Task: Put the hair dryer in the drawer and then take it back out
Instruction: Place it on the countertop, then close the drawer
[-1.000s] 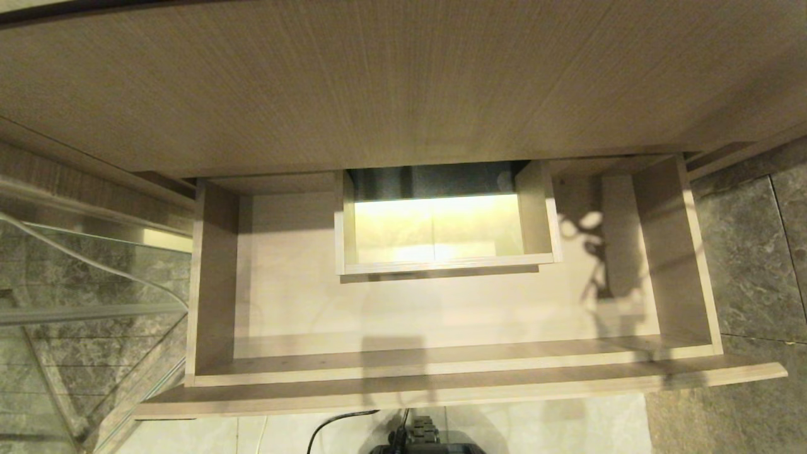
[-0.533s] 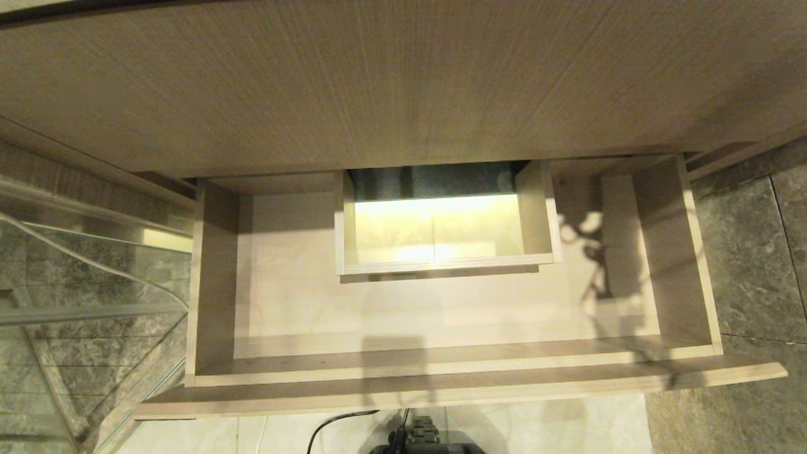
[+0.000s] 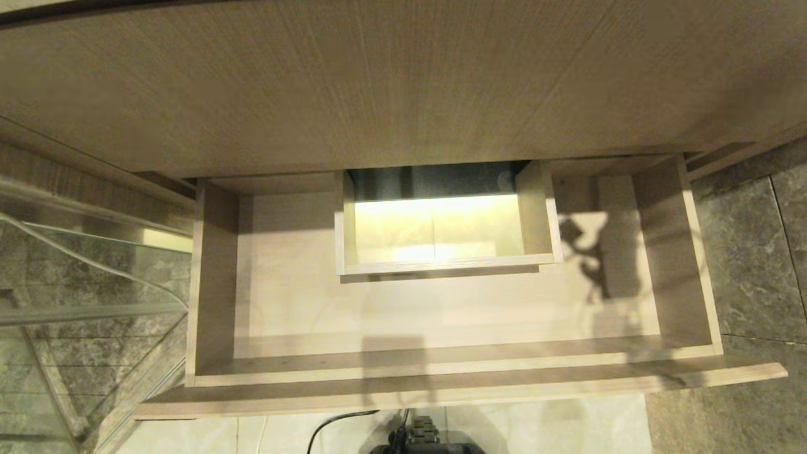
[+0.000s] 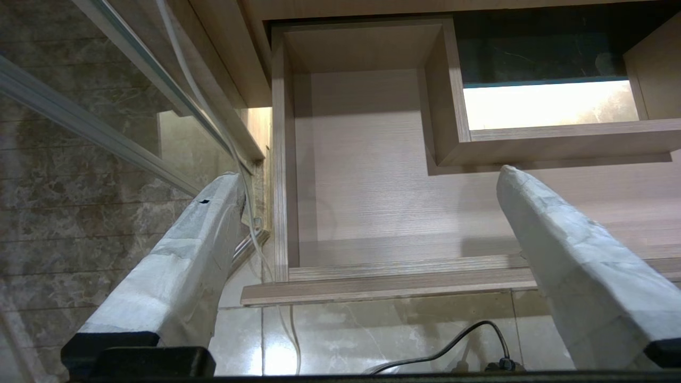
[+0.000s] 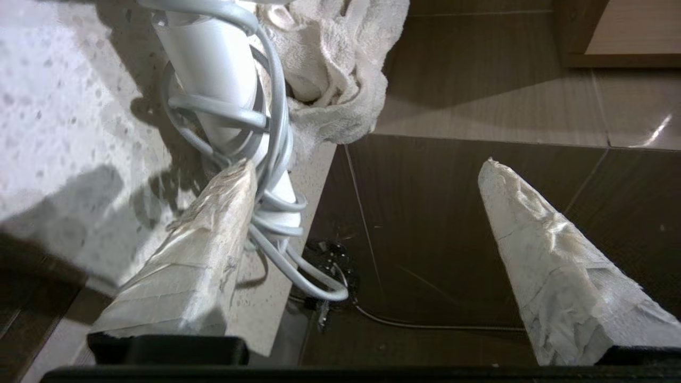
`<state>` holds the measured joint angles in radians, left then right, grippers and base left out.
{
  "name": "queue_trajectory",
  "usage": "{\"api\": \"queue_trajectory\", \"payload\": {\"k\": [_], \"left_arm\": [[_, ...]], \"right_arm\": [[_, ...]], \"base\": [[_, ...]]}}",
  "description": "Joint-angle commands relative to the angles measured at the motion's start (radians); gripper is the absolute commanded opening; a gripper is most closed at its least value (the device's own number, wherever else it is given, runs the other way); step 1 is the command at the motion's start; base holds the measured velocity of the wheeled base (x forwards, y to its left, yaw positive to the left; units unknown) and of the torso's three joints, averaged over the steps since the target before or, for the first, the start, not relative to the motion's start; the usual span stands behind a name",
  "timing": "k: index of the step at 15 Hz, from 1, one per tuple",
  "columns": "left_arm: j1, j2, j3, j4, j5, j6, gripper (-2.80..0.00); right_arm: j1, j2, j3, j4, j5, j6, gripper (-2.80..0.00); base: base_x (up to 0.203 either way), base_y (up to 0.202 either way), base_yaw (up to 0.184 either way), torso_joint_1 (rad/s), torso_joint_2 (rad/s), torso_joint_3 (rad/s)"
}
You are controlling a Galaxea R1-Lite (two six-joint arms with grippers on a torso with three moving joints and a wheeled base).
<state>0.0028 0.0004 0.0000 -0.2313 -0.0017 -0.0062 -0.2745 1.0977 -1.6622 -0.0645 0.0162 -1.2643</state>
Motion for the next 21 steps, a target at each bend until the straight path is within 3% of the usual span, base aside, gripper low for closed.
{"api": "queue_trajectory", "payload": {"k": [1,5,8,11,13,15,16,17,21], "left_arm": [[0.0,0.0,0.04,-0.002,0.0,0.0,0.0],[0.0,0.0,0.04,-0.002,0.0,-0.001,0.0],[0.0,0.0,0.04,-0.002,0.0,0.0,0.0],[0.0,0.0,0.04,-0.002,0.0,-0.001,0.0],[0.0,0.0,0.04,-0.002,0.0,-0.001,0.0],[0.0,0.0,0.04,-0.002,0.0,0.0,0.0],[0.0,0.0,0.04,-0.002,0.0,-0.001,0.0],[0.0,0.0,0.04,-0.002,0.0,0.0,0.0],[0.0,0.0,0.04,-0.002,0.0,-0.001,0.0]], "right_arm": [[0.003,-0.095,0.024,0.077,0.007,-0.007,-2.8],[0.008,-0.229,0.066,0.185,0.014,-0.005,-2.8],[0.007,-0.34,0.086,0.389,-0.011,-0.019,-2.8],[0.006,-0.427,0.118,0.608,-0.149,-0.086,-2.8],[0.006,-0.431,0.13,0.784,-0.19,-0.09,-2.8],[0.007,-0.396,0.134,0.935,-0.381,-0.084,-2.8],[0.007,-0.358,0.147,1.016,-0.492,-0.057,-2.8],[0.007,-0.319,0.173,1.093,-0.54,0.013,-2.8],[0.008,-0.08,0.206,1.288,-0.566,0.3,-2.8]], "base": [[0.0,0.0,0.0,0.0,0.0,0.0],[0.0,0.0,0.0,0.0,0.0,0.0],[0.0,0.0,0.0,0.0,0.0,0.0],[0.0,0.0,0.0,0.0,0.0,0.0],[0.0,0.0,0.0,0.0,0.0,0.0],[0.0,0.0,0.0,0.0,0.0,0.0],[0.0,0.0,0.0,0.0,0.0,0.0],[0.0,0.0,0.0,0.0,0.0,0.0],[0.0,0.0,0.0,0.0,0.0,0.0]]}}
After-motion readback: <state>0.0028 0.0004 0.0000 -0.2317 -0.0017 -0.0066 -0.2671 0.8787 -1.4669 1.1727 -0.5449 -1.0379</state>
